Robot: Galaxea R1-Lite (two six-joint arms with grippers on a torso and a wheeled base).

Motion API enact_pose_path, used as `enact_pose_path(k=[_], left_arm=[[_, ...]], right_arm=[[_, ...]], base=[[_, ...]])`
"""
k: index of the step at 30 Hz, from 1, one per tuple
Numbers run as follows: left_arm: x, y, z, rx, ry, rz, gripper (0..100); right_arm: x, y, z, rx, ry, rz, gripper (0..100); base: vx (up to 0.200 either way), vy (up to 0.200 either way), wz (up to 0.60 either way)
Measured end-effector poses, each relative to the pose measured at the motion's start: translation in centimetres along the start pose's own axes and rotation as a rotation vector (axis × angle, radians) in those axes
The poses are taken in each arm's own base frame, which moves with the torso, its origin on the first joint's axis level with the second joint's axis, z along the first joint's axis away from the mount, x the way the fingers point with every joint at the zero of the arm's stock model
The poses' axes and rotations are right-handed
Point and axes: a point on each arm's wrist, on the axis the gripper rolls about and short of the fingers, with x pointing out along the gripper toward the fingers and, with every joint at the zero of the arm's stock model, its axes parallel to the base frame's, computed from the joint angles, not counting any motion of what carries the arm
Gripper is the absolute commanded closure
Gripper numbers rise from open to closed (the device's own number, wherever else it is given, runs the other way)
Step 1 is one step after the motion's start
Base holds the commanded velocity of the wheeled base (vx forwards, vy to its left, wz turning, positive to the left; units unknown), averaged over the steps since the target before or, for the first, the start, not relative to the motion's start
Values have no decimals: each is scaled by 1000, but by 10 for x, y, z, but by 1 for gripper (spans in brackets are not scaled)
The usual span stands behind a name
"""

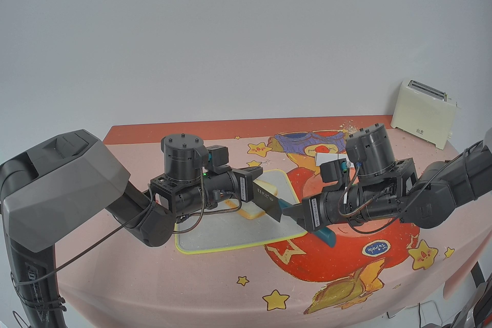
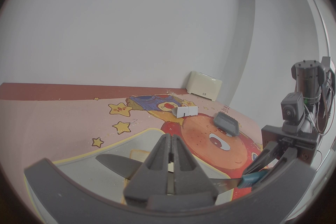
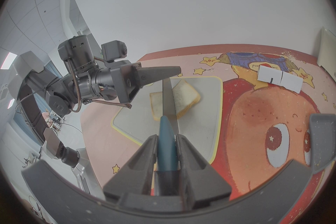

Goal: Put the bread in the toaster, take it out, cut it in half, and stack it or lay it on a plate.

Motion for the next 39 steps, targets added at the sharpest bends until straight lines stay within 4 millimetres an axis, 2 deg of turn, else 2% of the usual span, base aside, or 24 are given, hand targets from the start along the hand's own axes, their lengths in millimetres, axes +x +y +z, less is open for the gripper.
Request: enact_pose_path(k=[13,24,32,39], left_arm=[[-1,-1,2,0,1,-7,100],[-2,3,0,-3,2,2,100],[-3,1,4,-4,3,-14,100],[-5,0,6,-3,-2,-15,100]], right_arm=[[3,-3,-8,-3,24,-5,100],[-2,2,4,-4,-16,4,100],[1,-2,-7,-3,18,-4,100],[1,-1,-4,-1,12,-2,100]], base=[[0,0,0],[0,0,0],[0,0,0],[0,0,0]])
